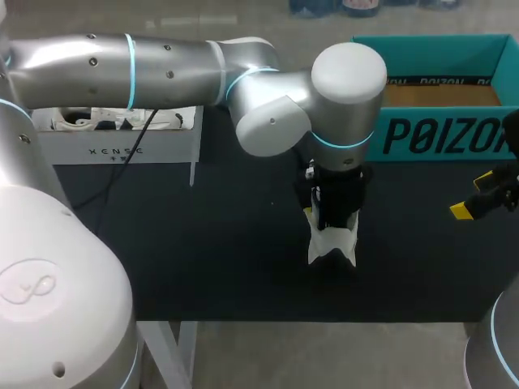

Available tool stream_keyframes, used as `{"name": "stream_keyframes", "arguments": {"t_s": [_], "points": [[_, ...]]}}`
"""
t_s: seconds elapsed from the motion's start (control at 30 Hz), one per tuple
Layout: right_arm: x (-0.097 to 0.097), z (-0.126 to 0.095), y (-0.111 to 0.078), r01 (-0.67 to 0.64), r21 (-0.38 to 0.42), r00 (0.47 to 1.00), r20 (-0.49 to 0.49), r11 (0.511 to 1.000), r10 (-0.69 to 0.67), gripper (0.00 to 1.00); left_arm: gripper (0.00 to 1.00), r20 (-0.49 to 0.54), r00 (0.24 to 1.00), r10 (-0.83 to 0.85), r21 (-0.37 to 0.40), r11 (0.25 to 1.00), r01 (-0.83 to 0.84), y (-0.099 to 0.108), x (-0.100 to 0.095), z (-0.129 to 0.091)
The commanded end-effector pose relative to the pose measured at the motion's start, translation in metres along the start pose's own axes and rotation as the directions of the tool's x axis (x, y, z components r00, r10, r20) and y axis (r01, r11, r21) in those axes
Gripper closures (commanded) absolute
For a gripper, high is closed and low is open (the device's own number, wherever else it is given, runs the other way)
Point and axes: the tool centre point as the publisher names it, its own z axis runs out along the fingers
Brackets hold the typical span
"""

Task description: Take the shoe out of the shoebox, open the shoe tongue, remove and reinsert the insole, then place the shoe into the shoebox

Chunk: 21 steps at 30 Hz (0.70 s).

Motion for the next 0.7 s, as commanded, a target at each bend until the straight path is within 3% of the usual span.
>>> {"name": "stream_keyframes", "arguments": {"t_s": [0.03, 0.57, 0.6, 0.67, 0.7], "points": [[0.003, -0.001, -0.004, -0.001, -0.005, 1.000, 0.007, 1.000, 0.001, 0.00, 0.00, -0.006, 1.000, 0.003, -0.021, 1.000, -0.003, 0.002, 0.004, -0.018], [0.003, -0.001, -0.004, -0.001, -0.005, 1.000, 0.007, 1.000, 0.001, 0.00, 0.00, 0.031, 0.999, -0.005, -0.071, 0.997, 0.007, 0.034, 0.005, -0.064], [0.003, -0.001, -0.004, -0.001, -0.005, 1.000, 0.007, 1.000, 0.001, 0.00, 0.06, 0.036, 0.999, -0.004, -0.063, 0.998, 0.006, 0.037, 0.005, -0.064], [0.003, -0.001, -0.004, -0.001, -0.005, 1.000, 0.007, 1.000, 0.001, 0.00, 1.00, 0.033, 0.999, -0.006, -0.044, 0.999, 0.008, 0.044, 0.006, -0.059], [0.003, -0.001, -0.004, -0.001, -0.005, 1.000, 0.007, 1.000, 0.001, 0.00, 1.00, 0.037, 0.999, -0.008, -0.024, 1.000, 0.009, 0.046, 0.007, -0.056]]}}
